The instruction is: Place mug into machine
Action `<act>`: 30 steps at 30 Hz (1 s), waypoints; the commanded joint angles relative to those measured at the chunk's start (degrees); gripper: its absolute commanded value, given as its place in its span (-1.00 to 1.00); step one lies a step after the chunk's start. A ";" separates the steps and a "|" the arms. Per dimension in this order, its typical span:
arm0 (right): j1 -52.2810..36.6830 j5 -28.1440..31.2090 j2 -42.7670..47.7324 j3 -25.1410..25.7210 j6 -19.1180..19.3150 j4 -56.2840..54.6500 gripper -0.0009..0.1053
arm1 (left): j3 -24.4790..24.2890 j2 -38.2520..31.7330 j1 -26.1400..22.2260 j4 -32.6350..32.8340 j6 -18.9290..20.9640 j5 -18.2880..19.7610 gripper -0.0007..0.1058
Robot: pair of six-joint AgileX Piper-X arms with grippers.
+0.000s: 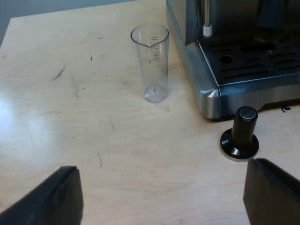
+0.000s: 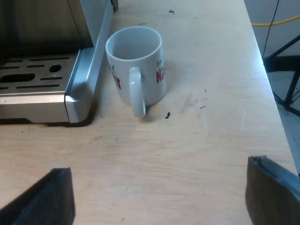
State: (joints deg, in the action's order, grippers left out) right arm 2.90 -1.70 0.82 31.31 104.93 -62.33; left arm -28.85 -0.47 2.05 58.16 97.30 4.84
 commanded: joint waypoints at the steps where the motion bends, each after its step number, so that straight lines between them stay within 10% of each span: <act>1: 0.02 0.18 2.14 0.10 0.35 0.81 0.98 | -0.18 -8.21 0.05 -0.69 0.56 0.03 0.35; 19: 0.02 2.50 2.14 0.10 -0.19 0.81 0.96 | -0.18 -8.21 0.05 -0.69 0.56 0.03 0.35; 27: 0.02 4.04 2.14 0.10 -0.79 0.81 0.16 | -0.18 -8.21 0.05 -0.69 0.56 0.03 0.35; 30: 0.02 4.04 2.14 0.10 -0.79 0.81 0.14 | -0.18 -8.21 0.05 -0.69 0.56 0.68 0.35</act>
State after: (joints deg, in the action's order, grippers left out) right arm 2.90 1.98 0.82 31.31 104.12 -62.33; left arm -28.85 -0.47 2.05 58.16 97.30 5.26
